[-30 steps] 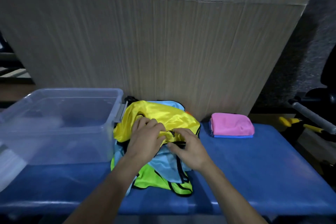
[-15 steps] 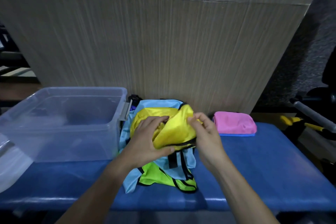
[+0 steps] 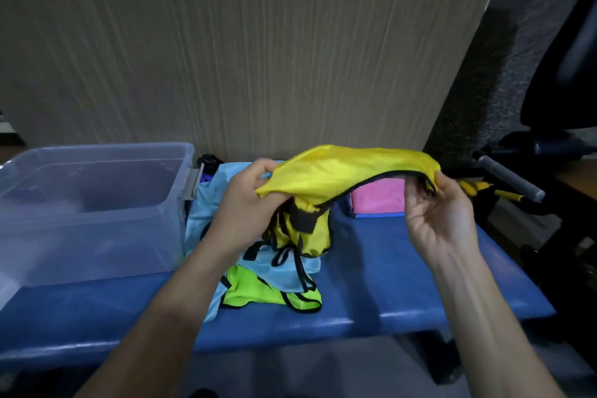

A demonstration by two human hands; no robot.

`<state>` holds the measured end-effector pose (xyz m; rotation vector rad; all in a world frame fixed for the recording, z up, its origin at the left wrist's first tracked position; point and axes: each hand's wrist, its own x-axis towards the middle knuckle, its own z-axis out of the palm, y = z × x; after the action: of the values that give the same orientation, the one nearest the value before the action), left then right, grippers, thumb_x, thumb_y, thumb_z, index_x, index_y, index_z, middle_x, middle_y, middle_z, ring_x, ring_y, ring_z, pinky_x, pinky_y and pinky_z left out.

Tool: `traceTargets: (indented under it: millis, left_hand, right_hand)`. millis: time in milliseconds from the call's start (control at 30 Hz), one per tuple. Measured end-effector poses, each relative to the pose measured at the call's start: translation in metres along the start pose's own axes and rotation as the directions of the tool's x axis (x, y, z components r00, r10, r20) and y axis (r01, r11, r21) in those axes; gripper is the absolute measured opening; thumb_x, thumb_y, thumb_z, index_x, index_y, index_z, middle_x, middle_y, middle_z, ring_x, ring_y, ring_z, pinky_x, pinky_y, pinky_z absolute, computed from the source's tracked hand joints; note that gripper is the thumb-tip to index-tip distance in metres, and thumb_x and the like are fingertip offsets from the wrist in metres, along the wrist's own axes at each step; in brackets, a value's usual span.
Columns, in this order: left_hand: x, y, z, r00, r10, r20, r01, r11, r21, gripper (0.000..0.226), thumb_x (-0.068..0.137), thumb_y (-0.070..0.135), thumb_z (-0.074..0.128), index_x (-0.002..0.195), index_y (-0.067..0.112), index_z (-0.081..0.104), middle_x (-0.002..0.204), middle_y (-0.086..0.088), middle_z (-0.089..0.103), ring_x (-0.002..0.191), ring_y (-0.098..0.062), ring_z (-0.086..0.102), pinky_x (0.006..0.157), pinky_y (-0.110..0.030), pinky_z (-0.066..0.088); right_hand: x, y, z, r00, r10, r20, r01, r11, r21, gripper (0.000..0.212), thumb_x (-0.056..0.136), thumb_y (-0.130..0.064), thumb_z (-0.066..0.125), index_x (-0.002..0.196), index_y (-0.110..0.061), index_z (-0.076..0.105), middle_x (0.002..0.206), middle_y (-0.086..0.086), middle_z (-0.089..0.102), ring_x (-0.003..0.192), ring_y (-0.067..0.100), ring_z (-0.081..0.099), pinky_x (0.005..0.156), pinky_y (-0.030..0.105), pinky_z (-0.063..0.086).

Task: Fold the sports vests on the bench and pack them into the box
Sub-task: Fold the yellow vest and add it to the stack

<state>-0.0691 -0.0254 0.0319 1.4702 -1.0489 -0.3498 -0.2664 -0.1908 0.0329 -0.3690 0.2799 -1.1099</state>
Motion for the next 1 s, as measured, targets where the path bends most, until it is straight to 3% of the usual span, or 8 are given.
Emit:
traceTargets:
  millis: [100, 200, 300, 400, 500, 667, 833, 1000]
  left_hand:
    - [0.011, 0.027, 0.021, 0.996, -0.094, -0.008, 0.090, 0.976, -0.197, 0.016, 0.095, 0.002, 0.057, 0.091, 0.014, 0.066, 0.076, -0.003, 0.066, 0.071, -0.014, 0.059, 0.059, -0.026, 0.046]
    - [0.031, 0.037, 0.036, 0.974, -0.228, 0.003, 0.191, 0.807, -0.559, 0.016, 0.100, 0.007, 0.054, 0.111, 0.005, 0.064, 0.091, -0.018, 0.065, 0.079, -0.026, 0.065, 0.070, -0.034, 0.056]
    - [0.050, 0.031, 0.046, 0.948, -0.316, -0.040, 0.219, 0.738, -0.639, 0.027, 0.100, 0.012, 0.056, 0.121, -0.003, 0.061, 0.100, -0.021, 0.070, 0.086, -0.029, 0.070, 0.076, -0.040, 0.061]
    - [0.062, 0.017, 0.058, 0.894, -0.431, 0.122, 0.385, 0.601, -0.700, 0.039, 0.100, 0.024, 0.057, 0.129, -0.001, 0.064, 0.118, -0.021, 0.072, 0.102, -0.032, 0.073, 0.079, -0.040, 0.062]
    - [0.061, -0.003, 0.063, 0.864, -0.409, 0.292, 0.503, 0.706, -0.498, 0.034, 0.099, 0.035, 0.057, 0.122, 0.011, 0.067, 0.117, -0.012, 0.072, 0.104, -0.030, 0.070, 0.093, -0.042, 0.055]
    - [0.038, -0.034, 0.053, 0.972, -0.140, -0.189, 0.149, 0.988, 0.035, 0.008, 0.097, 0.024, 0.065, 0.104, 0.027, 0.066, 0.101, 0.010, 0.067, 0.084, -0.005, 0.064, 0.080, -0.032, 0.052]
    - [-0.010, -0.026, 0.038, 0.958, -0.109, 0.267, 0.053, 0.976, 0.209, 0.030, 0.088, 0.052, 0.071, 0.083, 0.023, 0.066, 0.076, 0.001, 0.068, 0.065, -0.017, 0.065, 0.059, -0.029, 0.048]
    - [-0.025, -0.047, 0.040, 0.899, -0.270, 0.343, 0.096, 0.889, 0.448, 0.065, 0.065, 0.083, 0.065, 0.104, 0.031, 0.062, 0.101, 0.011, 0.071, 0.091, -0.010, 0.067, 0.085, -0.040, 0.056]
  right_hand:
    - [0.000, -0.001, -0.014, 0.994, 0.083, 0.069, -0.059, 0.953, -0.298, 0.049, 0.092, -0.042, 0.066, 0.127, -0.009, 0.055, 0.129, 0.017, 0.063, 0.122, 0.032, 0.065, 0.093, 0.039, 0.058]
    - [-0.024, 0.012, -0.021, 0.934, 0.329, 0.141, -0.098, 0.613, -0.784, 0.104, 0.052, -0.079, 0.081, 0.135, -0.020, 0.058, 0.134, 0.004, 0.067, 0.118, 0.019, 0.067, 0.098, 0.035, 0.054]
    - [-0.050, 0.018, -0.019, 0.804, 0.563, 0.191, -0.115, 0.462, -0.879, 0.087, 0.054, -0.082, 0.077, 0.122, -0.027, 0.073, 0.129, 0.003, 0.070, 0.121, 0.022, 0.065, 0.101, 0.037, 0.052]
    - [-0.059, 0.019, -0.015, 0.803, 0.553, 0.222, -0.112, 0.507, -0.855, 0.040, 0.074, -0.045, 0.084, 0.108, -0.024, 0.078, 0.114, 0.008, 0.075, 0.106, 0.024, 0.072, 0.089, 0.038, 0.060]
    - [-0.046, 0.033, -0.019, 0.909, 0.414, 0.042, -0.201, 0.525, -0.827, 0.020, 0.096, -0.010, 0.064, 0.111, 0.000, 0.072, 0.114, 0.026, 0.071, 0.097, 0.034, 0.070, 0.091, 0.048, 0.059]
    - [-0.021, 0.040, -0.031, 0.946, 0.283, -0.157, -0.309, 0.649, -0.695, 0.030, 0.104, -0.010, 0.050, 0.123, 0.009, 0.064, 0.118, 0.026, 0.070, 0.095, 0.031, 0.071, 0.086, 0.045, 0.059]
    - [-0.009, 0.049, -0.031, 0.936, 0.275, -0.218, -0.351, 0.744, -0.569, 0.027, 0.104, -0.007, 0.048, 0.123, 0.007, 0.062, 0.108, 0.021, 0.074, 0.093, 0.029, 0.074, 0.078, 0.042, 0.063]
    - [-0.008, 0.056, -0.025, 0.947, 0.277, -0.161, -0.320, 0.786, -0.529, 0.030, 0.101, -0.008, 0.053, 0.126, 0.006, 0.061, 0.115, 0.022, 0.072, 0.109, 0.034, 0.070, 0.093, 0.051, 0.058]
